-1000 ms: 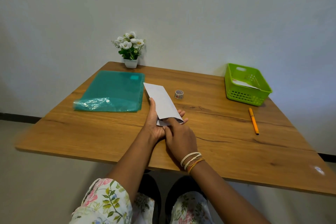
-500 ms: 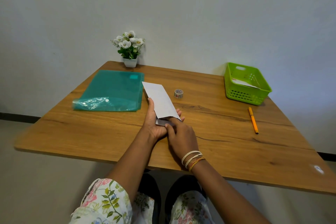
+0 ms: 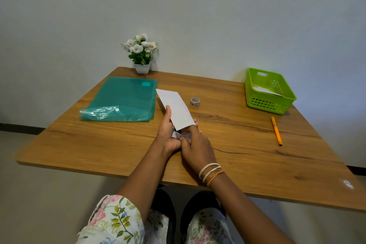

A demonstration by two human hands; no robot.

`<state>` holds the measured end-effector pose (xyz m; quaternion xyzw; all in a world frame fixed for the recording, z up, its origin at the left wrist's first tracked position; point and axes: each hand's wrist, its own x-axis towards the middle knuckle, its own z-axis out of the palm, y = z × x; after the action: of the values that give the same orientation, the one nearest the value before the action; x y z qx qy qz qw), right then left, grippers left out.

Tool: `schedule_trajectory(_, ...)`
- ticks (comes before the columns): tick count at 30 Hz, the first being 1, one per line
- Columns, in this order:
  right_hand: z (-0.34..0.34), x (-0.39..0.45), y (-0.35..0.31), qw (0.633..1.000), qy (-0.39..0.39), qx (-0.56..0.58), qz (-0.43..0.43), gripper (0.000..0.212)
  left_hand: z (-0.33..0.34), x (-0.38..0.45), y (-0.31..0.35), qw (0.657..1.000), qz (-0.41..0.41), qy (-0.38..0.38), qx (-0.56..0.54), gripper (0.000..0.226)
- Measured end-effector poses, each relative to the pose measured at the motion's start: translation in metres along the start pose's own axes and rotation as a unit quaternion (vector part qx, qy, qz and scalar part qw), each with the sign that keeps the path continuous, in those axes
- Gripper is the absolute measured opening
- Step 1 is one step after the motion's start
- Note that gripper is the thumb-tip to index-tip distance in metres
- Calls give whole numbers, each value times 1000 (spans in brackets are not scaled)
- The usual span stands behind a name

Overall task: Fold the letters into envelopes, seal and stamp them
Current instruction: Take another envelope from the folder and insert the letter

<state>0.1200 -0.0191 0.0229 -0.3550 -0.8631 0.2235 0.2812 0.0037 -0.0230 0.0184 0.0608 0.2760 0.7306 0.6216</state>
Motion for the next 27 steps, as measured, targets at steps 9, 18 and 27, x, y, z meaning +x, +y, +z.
schedule_trajectory(9,-5,-19,11,980,106,-94,-139,7,1,-3,1,999,25,39,-9,80)
schedule_trajectory(18,-13,-8,19,947,153,-132,-248,6,5,-10,1,999,35,30,-11,40)
schedule_trajectory(27,-14,-5,28,960,75,-126,-240,5,8,-8,3,998,-48,37,12,41)
